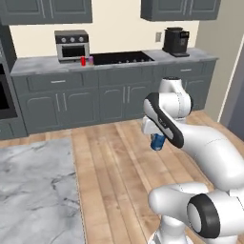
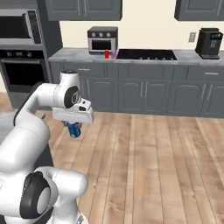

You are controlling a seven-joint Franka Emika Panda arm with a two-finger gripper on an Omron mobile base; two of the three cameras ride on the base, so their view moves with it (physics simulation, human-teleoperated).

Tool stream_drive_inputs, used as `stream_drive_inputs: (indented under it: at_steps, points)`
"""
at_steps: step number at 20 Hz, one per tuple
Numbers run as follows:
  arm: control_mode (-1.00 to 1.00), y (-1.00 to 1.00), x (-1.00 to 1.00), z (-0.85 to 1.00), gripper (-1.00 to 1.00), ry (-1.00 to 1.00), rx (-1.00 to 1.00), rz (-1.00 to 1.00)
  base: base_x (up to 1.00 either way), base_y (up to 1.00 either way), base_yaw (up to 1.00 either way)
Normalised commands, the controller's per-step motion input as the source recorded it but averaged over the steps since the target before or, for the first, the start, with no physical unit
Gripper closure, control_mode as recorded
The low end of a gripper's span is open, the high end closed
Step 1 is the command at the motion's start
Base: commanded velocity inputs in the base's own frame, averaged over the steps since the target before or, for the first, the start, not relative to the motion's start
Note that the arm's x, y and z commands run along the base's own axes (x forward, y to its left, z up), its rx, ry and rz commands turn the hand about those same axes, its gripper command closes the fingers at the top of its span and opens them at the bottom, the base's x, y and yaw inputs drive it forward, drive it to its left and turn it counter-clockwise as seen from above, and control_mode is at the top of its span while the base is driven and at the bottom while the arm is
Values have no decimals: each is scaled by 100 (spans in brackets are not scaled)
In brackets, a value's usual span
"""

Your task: Four empty soda cans are scattered around the kitchen. Gather all the cans and cluster them next to the stove for recycling.

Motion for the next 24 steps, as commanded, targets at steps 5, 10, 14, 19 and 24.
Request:
stream_drive_inputs:
  at_steps: [5,10,14,19,24]
  points:
    - [100,0,0,0,100,0,0,0,85,1,0]
    - [100,0,0,0,100,0,0,0,83,2,0]
    - [100,0,0,0,100,0,0,0,88,9,1]
    - [100,0,0,0,100,0,0,0,82,9,0]
    - [100,0,0,0,100,0,0,0,70,16,1]
